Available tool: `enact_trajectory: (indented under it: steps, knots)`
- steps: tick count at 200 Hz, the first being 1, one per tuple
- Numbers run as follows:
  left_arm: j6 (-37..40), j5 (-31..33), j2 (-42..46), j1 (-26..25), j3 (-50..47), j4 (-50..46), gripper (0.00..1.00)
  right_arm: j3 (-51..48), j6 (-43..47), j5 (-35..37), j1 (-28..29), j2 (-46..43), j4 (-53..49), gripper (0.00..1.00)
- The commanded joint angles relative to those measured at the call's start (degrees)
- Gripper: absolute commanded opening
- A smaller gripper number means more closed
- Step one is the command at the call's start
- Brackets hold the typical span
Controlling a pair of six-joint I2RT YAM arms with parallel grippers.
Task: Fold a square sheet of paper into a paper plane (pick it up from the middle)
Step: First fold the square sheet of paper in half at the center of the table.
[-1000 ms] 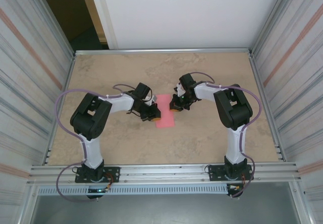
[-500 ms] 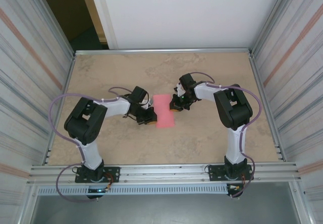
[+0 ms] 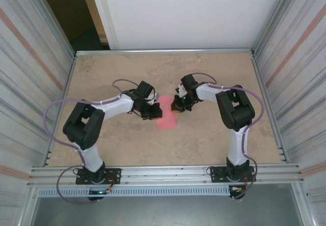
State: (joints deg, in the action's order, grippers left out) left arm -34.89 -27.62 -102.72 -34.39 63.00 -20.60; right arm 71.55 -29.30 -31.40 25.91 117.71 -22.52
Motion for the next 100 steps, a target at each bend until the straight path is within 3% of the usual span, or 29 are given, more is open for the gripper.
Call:
enact_trajectory:
  steps: [1,100]
  knots:
    - [0.7,-0.88,-3.33,-1.28,1.42,-0.32,0.1,-6.73,-0.06,23.57,-0.75,10.15,-6.92,0.06]
    - [1.71,1.33,0.31,-1.02,-11.27,-2.79,0.1,-6.84,0.21,23.5,-0.86,9.98,-6.66,0.06]
